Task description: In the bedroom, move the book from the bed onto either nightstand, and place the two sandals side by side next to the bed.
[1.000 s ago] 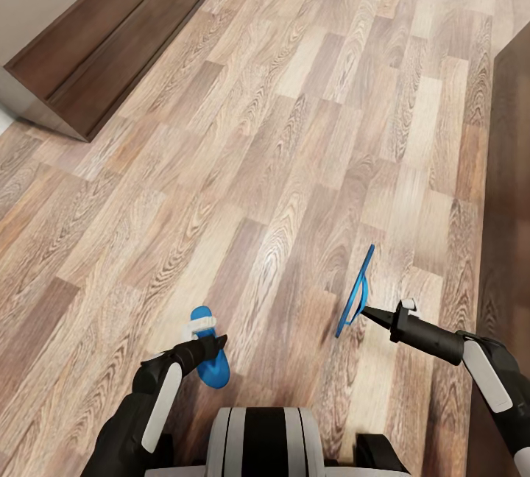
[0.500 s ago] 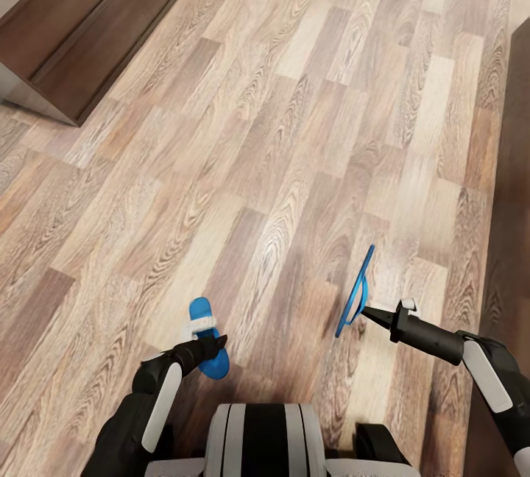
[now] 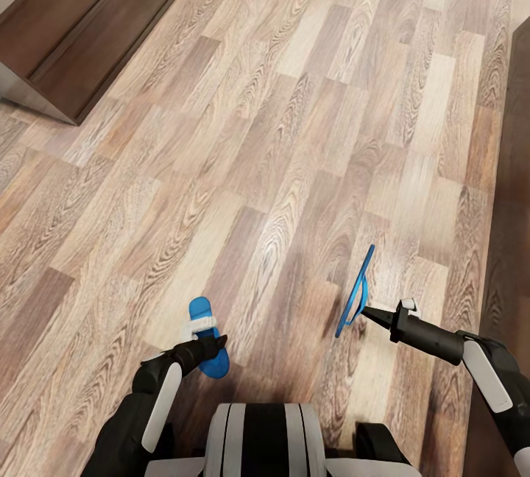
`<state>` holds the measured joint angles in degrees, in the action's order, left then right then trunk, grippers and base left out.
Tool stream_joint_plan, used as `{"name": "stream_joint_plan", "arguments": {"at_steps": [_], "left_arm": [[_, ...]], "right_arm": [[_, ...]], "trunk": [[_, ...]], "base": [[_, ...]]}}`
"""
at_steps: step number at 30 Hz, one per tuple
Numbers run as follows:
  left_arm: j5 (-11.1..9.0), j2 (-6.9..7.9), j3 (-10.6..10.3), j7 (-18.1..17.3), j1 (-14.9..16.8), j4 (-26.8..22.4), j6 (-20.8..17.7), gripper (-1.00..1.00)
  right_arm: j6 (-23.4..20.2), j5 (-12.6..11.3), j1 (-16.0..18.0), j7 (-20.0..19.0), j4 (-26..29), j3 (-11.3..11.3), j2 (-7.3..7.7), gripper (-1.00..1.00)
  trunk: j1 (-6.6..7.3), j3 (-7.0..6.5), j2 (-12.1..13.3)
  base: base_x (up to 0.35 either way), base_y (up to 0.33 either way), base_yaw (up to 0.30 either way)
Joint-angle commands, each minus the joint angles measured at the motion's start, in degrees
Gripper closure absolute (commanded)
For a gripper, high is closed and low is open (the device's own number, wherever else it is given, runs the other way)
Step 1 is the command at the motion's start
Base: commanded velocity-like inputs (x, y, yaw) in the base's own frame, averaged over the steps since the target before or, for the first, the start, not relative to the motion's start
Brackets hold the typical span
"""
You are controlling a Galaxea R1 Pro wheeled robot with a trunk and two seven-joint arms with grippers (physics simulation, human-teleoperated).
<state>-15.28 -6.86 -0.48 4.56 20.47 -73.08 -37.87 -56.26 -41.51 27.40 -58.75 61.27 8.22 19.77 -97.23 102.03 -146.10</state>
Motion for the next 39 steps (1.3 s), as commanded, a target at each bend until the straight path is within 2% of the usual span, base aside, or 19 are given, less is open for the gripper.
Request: {"name": "stream_joint_plan", "arguments": {"at_steps": [1, 5, 10, 12, 18, 26, 39], "left_arm": [[-0.6, 0.00, 0.0, 0.5, 0.0, -0.1, -0.2, -1.00], [-0.5, -0.02, 0.0, 1.1, 0.0, -0.1, -0.2, -1.00], [-0.7, -0.22, -0.1, 5.0, 0.0, -0.1, -0.2, -1.00], [-0.8, -0.25, -0.1, 5.4, 0.0, -0.1, -0.2, -1.00], [-1.0, -0.26, -0.2, 5.4, 0.0, 0.0, -0.2, -1.00], [-1.0, -0.26, -0.2, 5.3, 0.0, 0.0, -0.2, -1.00], [-1.0, -0.26, -0.2, 5.3, 0.0, 0.0, -0.2, -1.00]], "right_arm": [[-0.2, 0.1, 0.0, -0.2, 0.0, 0.1, 0.00, 1.00], [-0.2, 0.1, 0.0, -0.2, 0.0, 0.0, 0.00, 1.00], [-0.2, 0.1, 0.0, -0.2, 0.0, 0.1, 0.00, 1.00], [-0.2, 0.1, 0.0, -0.2, 0.0, 0.1, 0.00, 1.00], [-0.2, 0.1, 0.0, -0.2, 0.0, 0.1, 0.00, 1.00], [-0.2, 0.1, 0.0, -0.2, 0.0, 0.0, 0.00, 1.00], [-0.2, 0.1, 0.0, -0.2, 0.0, 0.0, 0.00, 1.00]], "trunk": [[0.01, 0.03, 0.0], [0.01, 0.03, 0.0], [0.01, 0.03, 0.0], [0.01, 0.03, 0.0], [0.01, 0.03, 0.0], [-0.20, 1.80, -0.1], [-0.22, 2.02, -0.1]], "base": [[0.000, 0.000, 0.000], [0.000, 0.000, 0.000], [0.000, 0.000, 0.000], [0.000, 0.000, 0.000], [0.000, 0.000, 0.000], [0.000, 0.000, 0.000], [0.000, 0.000, 0.000]]}}
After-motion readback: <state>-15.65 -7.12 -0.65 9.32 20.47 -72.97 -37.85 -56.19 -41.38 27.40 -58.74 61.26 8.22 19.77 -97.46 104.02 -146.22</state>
